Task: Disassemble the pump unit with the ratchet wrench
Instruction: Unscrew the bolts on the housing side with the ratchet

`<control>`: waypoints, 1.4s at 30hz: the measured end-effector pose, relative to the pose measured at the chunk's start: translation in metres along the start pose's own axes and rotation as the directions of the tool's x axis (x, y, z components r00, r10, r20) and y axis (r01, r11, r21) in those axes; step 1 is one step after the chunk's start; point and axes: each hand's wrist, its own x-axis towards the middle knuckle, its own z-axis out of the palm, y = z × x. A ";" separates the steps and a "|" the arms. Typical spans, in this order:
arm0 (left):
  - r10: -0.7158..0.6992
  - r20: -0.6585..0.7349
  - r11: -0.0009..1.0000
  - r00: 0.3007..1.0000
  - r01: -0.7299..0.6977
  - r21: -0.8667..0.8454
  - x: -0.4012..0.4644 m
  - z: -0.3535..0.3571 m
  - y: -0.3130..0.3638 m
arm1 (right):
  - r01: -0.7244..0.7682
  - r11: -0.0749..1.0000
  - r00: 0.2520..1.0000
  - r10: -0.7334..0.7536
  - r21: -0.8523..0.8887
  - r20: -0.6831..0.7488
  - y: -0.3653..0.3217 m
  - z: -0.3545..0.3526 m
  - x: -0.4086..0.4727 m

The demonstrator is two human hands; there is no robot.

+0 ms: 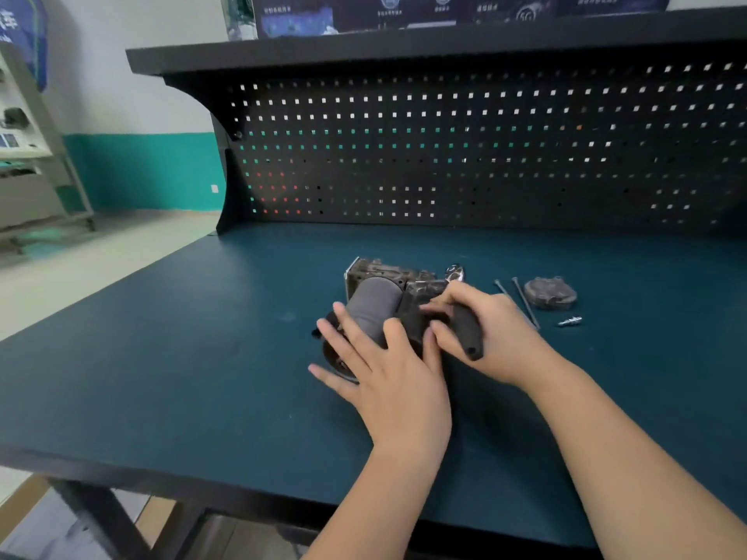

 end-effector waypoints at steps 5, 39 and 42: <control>0.246 -0.139 0.844 0.959 -0.283 -0.455 0.040 -0.035 -0.011 | 0.300 0.901 0.902 -0.162 0.314 -0.399 -0.007 -0.024 -0.002; 0.886 0.354 0.341 0.298 -0.938 -0.065 0.080 -0.019 0.029 | -0.455 0.695 0.881 0.443 0.556 0.167 -0.004 -0.095 -0.015; 0.912 0.316 0.311 0.263 -0.944 -0.112 0.073 -0.019 0.025 | -0.427 0.762 0.902 0.394 0.487 0.175 -0.007 -0.092 -0.013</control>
